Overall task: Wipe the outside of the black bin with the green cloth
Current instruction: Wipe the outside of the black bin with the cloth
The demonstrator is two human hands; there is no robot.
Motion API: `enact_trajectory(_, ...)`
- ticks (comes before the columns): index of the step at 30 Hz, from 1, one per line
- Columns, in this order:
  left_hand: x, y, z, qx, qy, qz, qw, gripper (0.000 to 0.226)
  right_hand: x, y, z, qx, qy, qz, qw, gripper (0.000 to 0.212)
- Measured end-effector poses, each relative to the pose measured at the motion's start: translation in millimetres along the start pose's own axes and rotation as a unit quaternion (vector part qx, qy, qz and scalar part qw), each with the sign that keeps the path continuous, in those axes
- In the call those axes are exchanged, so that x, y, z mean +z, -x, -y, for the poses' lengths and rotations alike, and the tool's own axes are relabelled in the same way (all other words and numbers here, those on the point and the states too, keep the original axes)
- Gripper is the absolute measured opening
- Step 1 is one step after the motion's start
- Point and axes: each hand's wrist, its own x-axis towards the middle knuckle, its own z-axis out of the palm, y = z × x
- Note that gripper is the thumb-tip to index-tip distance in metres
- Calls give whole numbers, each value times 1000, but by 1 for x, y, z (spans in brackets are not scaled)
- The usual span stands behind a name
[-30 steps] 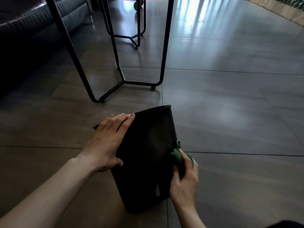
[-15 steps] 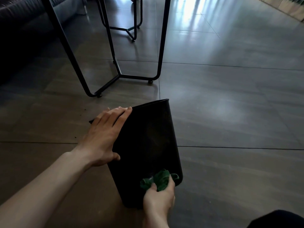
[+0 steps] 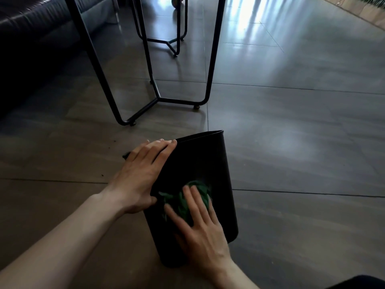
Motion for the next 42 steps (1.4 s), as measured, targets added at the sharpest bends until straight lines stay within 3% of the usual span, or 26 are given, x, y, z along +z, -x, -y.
enact_trajectory(2, 0, -1, 1, -8, -3, 12, 1000, 141, 1, 11, -22, -93, 46, 12, 995, 54)
enact_trajectory(4, 0, -1, 2, -14, -6, 29, 999, 151, -7, 0, -44, -100, 41, -5, 994, 51)
enact_trajectory(6, 1, -1, 3, -19, -6, 27, 999, 155, -19, -27, -57, 0, -9, -67, 998, 57)
enact_trajectory(9, 1, 0, 2, -22, -11, 31, 999, 156, -36, -77, -61, 186, -86, -141, 969, 63)
enact_trajectory(11, 0, 1, 1, -24, -8, 32, 999, 154, -36, -90, -51, 208, -87, -148, 963, 61)
enact_trajectory(16, -1, 0, 0, -11, -5, 24, 1000, 143, 3, -11, -17, -67, 16, -27, 997, 56)
enact_trajectory(19, -1, 0, -1, -12, -9, 31, 999, 151, 0, 11, -35, -137, 39, -3, 990, 52)
enact_trajectory(20, -2, 0, -1, -13, -10, 32, 999, 152, -6, 4, -41, -110, 27, -15, 993, 53)
enact_trajectory(22, -2, 0, -1, -17, -7, 31, 999, 154, -19, -30, -52, 23, -26, -75, 997, 63)
enact_trajectory(24, -3, 1, -1, -20, -4, 34, 999, 154, -33, -74, -58, 153, -76, -135, 976, 71)
enact_trajectory(26, -3, 2, -2, -20, 2, 32, 999, 151, -38, -99, -55, 186, -81, -147, 968, 70)
enact_trajectory(29, -3, 2, -2, -17, 7, 25, 1000, 144, -18, -69, -35, 29, -16, -85, 996, 66)
enact_trajectory(32, -4, 2, -3, -13, 3, 31, 999, 146, 4, -2, -25, -148, 40, 1, 988, 58)
enact_trajectory(34, -3, 2, -3, -13, -2, 36, 999, 151, -1, 12, -39, -177, 50, 3, 983, 50)
enact_trajectory(35, -4, 2, -3, -14, -5, 35, 999, 152, -7, 6, -47, -149, 40, -13, 988, 51)
enact_trajectory(37, -5, 2, -4, -14, -10, 36, 999, 153, -22, -25, -58, -2, -8, -73, 997, 60)
enact_trajectory(39, -6, 3, -5, -17, -7, 36, 999, 152, -40, -72, -63, 140, -57, -130, 980, 71)
enact_trajectory(42, -7, 3, -7, -16, -6, 39, 999, 149, -48, -110, -58, 161, -52, -128, 977, 74)
